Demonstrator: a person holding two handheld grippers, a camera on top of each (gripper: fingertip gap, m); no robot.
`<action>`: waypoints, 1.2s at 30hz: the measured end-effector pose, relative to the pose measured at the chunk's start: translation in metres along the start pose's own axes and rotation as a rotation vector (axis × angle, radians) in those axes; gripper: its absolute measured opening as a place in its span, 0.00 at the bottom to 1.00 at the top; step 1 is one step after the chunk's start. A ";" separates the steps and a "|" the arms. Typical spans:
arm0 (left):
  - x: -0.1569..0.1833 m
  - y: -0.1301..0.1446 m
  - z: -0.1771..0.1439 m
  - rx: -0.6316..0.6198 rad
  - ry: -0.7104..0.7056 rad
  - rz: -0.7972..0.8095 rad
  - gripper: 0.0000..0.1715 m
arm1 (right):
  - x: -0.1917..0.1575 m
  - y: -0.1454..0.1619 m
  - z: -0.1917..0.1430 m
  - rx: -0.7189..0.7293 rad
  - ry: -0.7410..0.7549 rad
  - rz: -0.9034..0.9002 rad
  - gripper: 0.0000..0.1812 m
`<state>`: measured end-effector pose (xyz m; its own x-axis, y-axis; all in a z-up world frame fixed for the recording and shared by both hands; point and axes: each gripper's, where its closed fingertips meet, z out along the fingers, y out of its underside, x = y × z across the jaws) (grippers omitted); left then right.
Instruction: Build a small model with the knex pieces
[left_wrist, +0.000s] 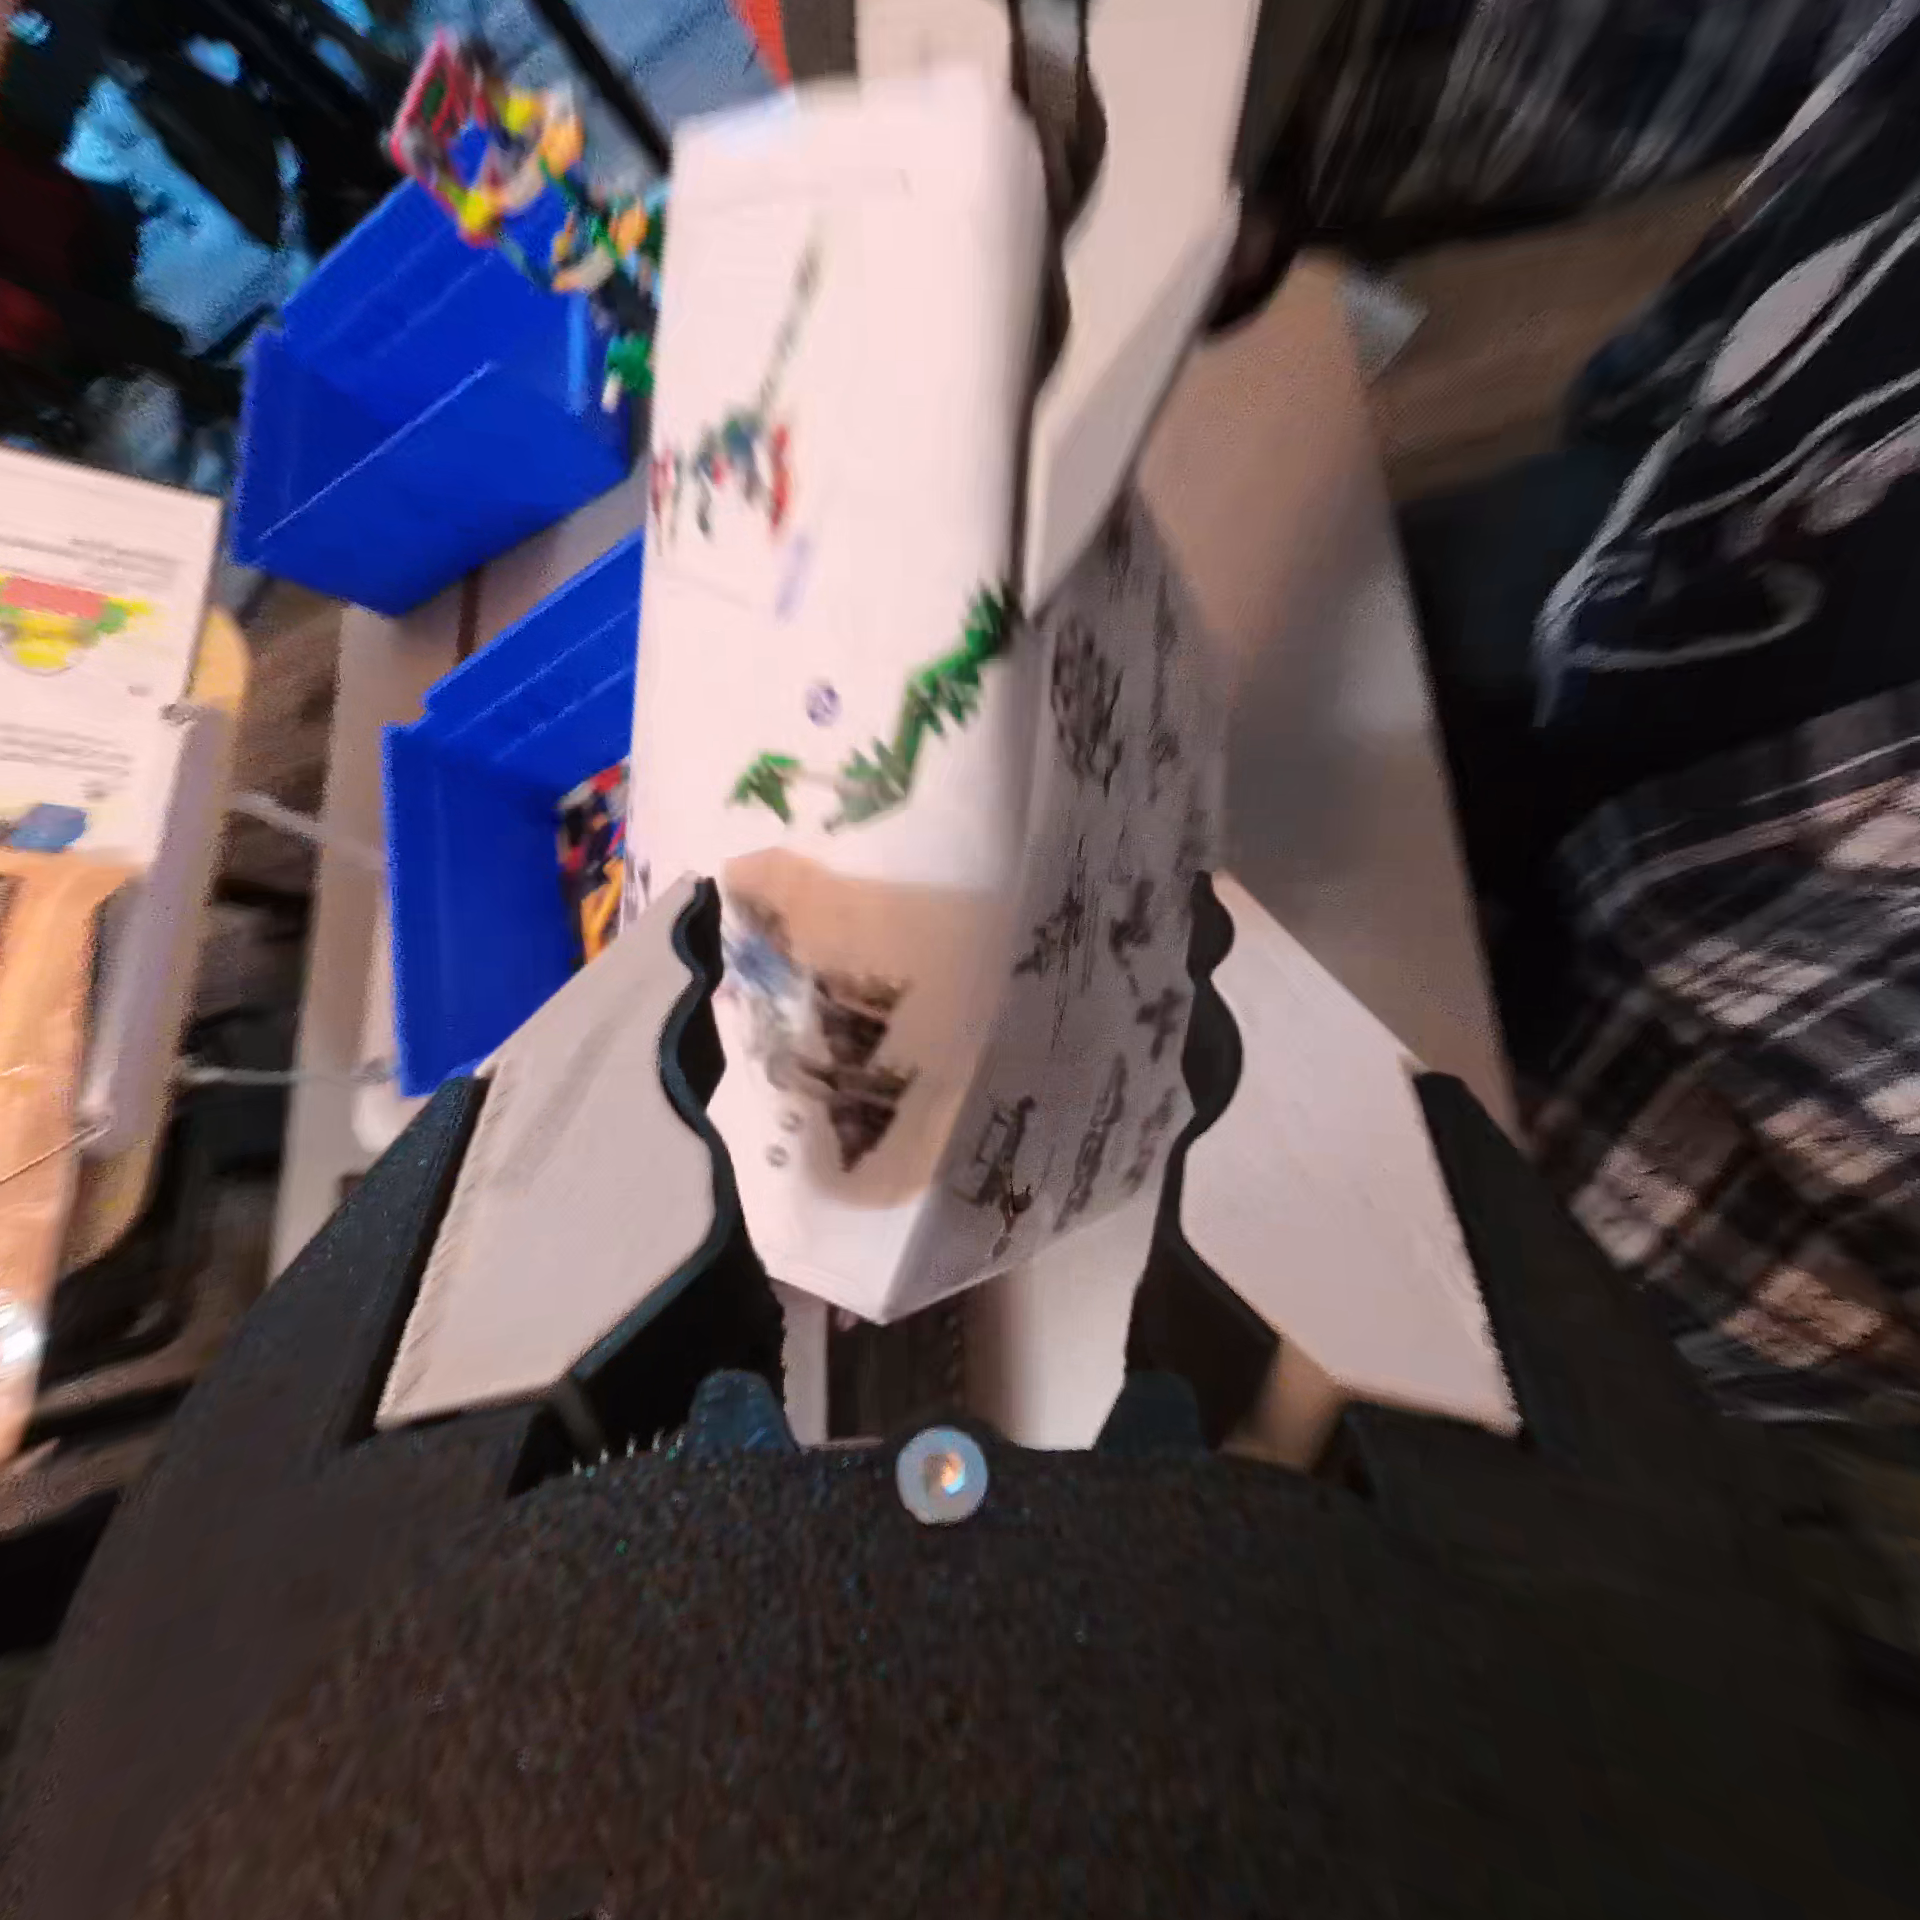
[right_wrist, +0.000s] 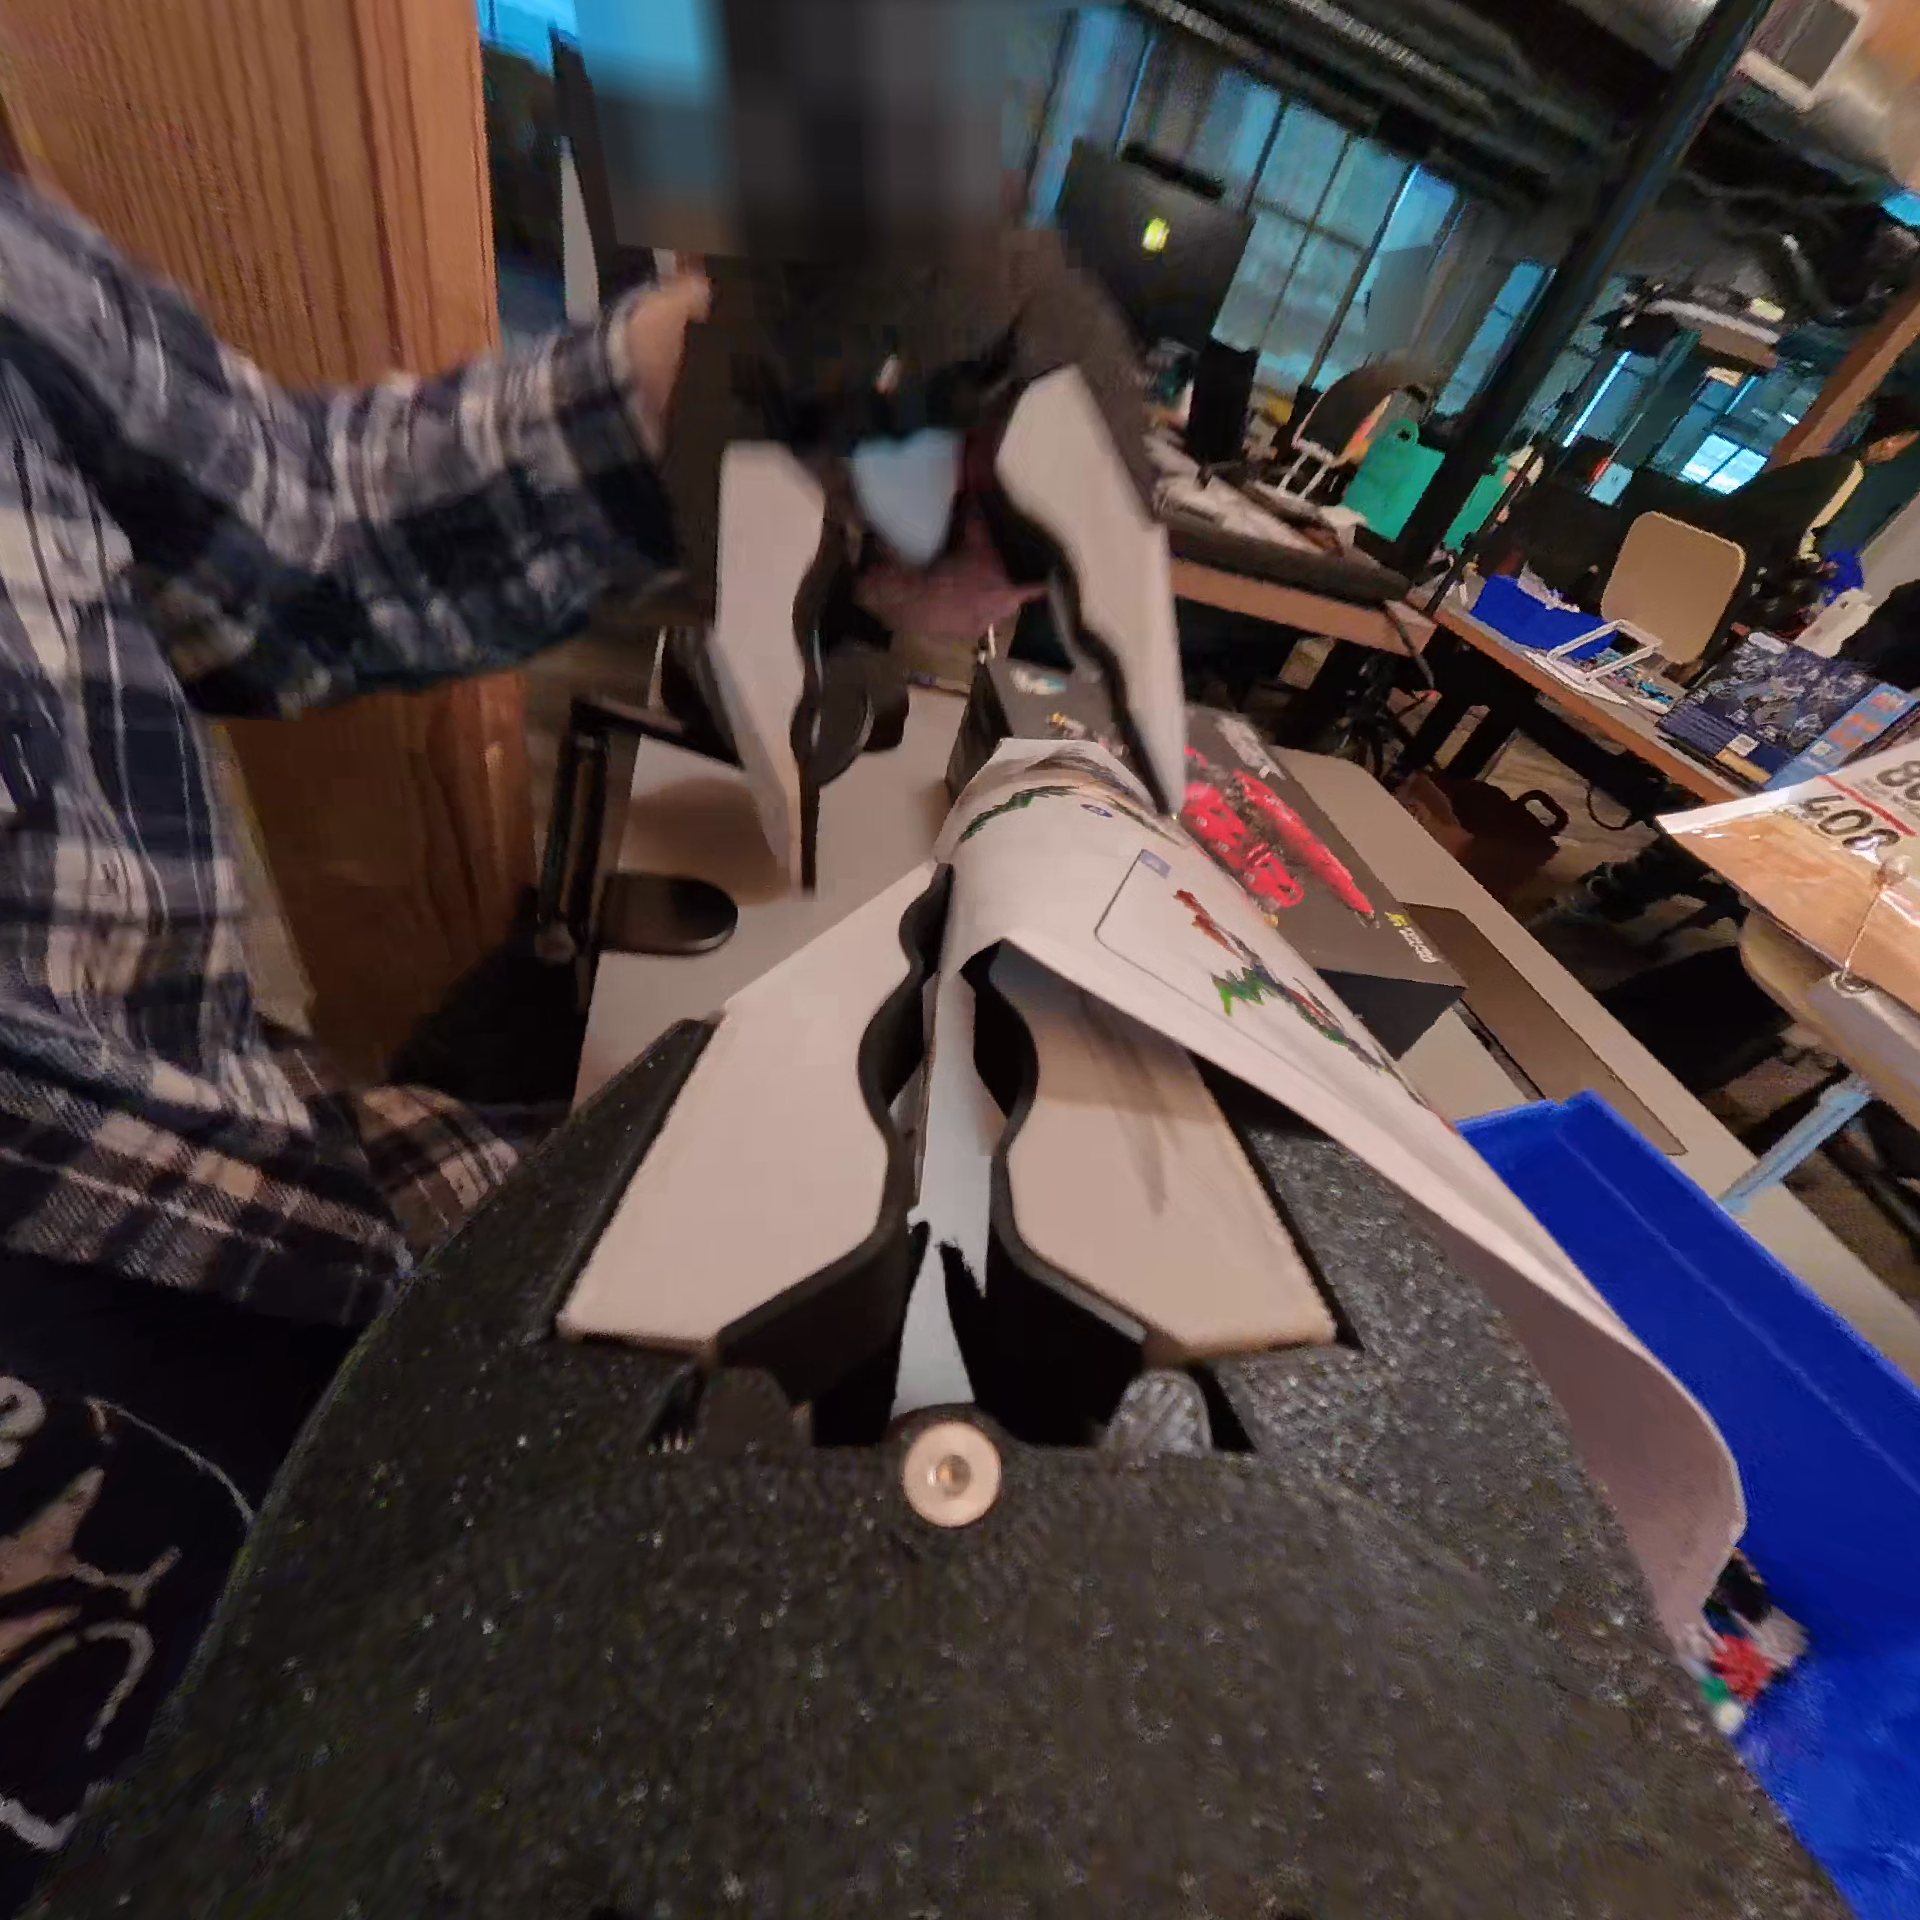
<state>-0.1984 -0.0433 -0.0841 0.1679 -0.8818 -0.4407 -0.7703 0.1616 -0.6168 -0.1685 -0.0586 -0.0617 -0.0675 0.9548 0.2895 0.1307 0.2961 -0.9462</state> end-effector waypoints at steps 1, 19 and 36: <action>-0.003 0.008 0.007 -0.056 -0.053 0.034 0.38 | 0.004 -0.005 -0.003 0.029 0.001 0.035 0.00; -0.042 -0.002 -0.023 0.088 -0.014 -0.165 0.04 | 0.079 -0.006 -0.063 0.052 0.335 0.126 0.42; -0.048 -0.029 -0.070 0.324 0.198 -0.282 0.05 | 0.123 0.063 -0.064 -0.001 0.439 0.361 0.57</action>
<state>-0.2269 -0.0361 0.0005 0.1979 -0.9736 -0.1135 -0.4749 0.0060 -0.8800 -0.1053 0.0791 -0.0765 0.3992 0.9167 -0.0195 0.0696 -0.0516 -0.9962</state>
